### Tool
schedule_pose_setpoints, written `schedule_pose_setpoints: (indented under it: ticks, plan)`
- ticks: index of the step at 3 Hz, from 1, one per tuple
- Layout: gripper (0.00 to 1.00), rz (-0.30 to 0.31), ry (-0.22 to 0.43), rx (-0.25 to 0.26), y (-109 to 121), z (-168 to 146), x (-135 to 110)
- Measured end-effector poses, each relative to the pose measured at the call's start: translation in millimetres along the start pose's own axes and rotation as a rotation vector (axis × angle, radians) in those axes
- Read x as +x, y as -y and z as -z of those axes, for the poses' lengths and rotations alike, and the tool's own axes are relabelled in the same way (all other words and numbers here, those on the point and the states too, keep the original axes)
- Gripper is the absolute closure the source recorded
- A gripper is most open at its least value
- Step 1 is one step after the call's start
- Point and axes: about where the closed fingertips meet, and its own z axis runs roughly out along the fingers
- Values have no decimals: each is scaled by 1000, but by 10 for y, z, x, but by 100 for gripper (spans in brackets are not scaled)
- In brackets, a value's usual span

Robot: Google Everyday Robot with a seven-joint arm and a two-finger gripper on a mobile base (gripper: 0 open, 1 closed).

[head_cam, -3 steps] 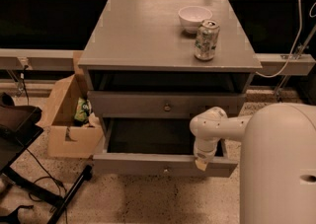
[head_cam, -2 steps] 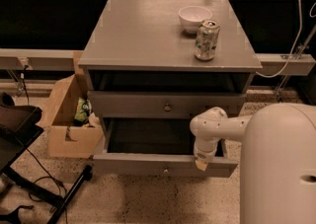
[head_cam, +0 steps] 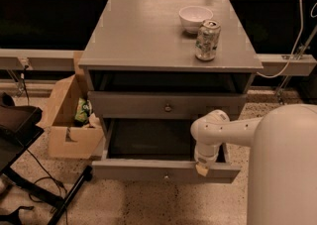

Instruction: Open middle drawer

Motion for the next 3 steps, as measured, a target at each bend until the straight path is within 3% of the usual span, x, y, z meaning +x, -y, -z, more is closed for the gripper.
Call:
schedule_pose_setpoints:
  ticks: [1, 3]
  plan:
    - [100, -29, 1, -17, -239, 63, 125]
    - [100, -29, 1, -17, -238, 65, 125]
